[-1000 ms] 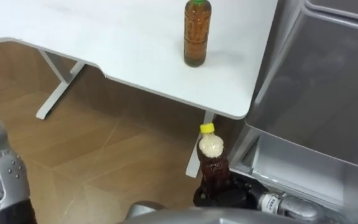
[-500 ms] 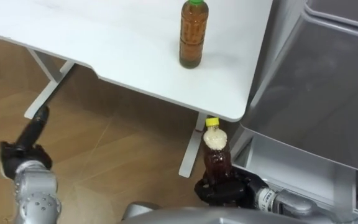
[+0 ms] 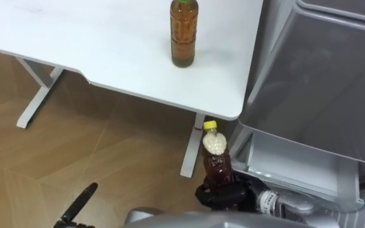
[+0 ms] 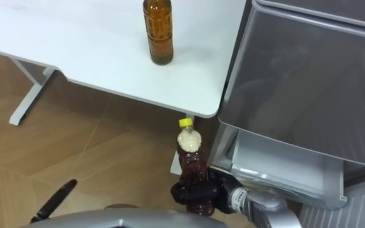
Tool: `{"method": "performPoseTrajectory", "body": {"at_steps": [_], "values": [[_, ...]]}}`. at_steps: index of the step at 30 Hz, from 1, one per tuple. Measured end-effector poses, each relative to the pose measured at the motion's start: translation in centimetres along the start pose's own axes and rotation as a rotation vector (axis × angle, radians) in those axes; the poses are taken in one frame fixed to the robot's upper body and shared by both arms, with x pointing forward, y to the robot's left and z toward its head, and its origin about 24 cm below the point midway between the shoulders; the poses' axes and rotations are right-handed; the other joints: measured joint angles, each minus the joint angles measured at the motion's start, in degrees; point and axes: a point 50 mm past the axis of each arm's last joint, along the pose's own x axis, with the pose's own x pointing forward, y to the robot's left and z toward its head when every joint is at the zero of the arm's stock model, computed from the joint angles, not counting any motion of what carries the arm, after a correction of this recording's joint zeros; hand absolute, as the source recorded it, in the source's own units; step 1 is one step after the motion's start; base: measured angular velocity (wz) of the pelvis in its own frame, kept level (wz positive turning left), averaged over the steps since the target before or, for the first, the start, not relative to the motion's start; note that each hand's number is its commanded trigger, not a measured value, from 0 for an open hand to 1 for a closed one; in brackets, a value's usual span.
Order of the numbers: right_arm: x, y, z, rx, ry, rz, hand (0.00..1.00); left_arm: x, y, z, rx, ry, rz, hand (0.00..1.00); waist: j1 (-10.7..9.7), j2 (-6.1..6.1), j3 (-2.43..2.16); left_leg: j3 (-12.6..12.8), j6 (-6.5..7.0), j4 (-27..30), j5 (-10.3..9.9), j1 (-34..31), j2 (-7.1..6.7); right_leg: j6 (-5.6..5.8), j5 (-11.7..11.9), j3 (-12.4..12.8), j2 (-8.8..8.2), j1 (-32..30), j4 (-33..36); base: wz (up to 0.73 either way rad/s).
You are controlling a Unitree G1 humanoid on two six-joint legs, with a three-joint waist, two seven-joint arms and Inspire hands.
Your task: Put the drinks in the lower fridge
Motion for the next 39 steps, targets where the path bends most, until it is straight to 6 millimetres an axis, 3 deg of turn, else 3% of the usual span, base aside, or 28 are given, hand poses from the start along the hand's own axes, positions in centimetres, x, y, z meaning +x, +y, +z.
{"method": "performPoseTrajectory", "body": {"at_steps": [6,11,17,23,26,39], "values": [[-0.2,-0.5,-0.2,0.004,0.019,-0.031,1.0,0.2,1.6,-0.8,0.117,0.033,0.046,0.0,-0.93,-0.14,-0.08,0.25,0.01,-0.07,0.01,-0.4,0.01,0.0,0.0,0.22,0.02,-0.59,0.13,-0.01],[-0.3,-1.0,-0.9,0.022,0.051,-0.046,1.0,0.4,3.1,-1.7,0.36,0.06,0.109,0.0,-1.63,-0.16,-0.09,0.29,0.01,0.09,0.01,-0.72,-0.01,0.0,0.0,0.14,0.02,-0.8,0.04,0.0],[-0.3,-1.1,-0.8,0.026,0.044,-0.052,1.0,0.5,3.6,-1.9,0.567,0.06,0.099,0.0,-2.76,-0.3,-0.2,0.23,0.0,0.2,0.01,-0.85,0.0,0.0,0.0,-0.18,0.0,-0.76,0.04,0.01],[0.0,-1.2,-0.6,0.054,0.035,-0.058,1.0,0.5,2.5,-2.4,0.88,0.046,0.06,0.0,-4.77,-0.98,-0.49,0.02,0.0,0.65,0.01,-1.15,-0.04,-0.02,0.01,-0.45,-0.02,-0.72,0.05,0.03],[0.0,-1.3,-0.9,0.076,0.037,-0.072,1.0,0.6,1.6,-2.3,0.935,0.032,0.031,0.0,-5.24,-1.02,-0.49,0.22,0.0,0.65,0.01,-1.01,-0.02,-0.05,0.03,-0.39,-0.02,-0.64,0.06,0.0],[-0.2,-2.7,-2.3,0.324,-0.011,-0.228,1.0,0.7,0.9,-2.1,1.08,-0.014,0.021,0.0,-7.61,-0.96,-0.32,1.83,0.0,0.45,0.0,-0.61,0.1,-0.17,0.12,1.12,0.09,-0.8,0.02,-0.05]]}}
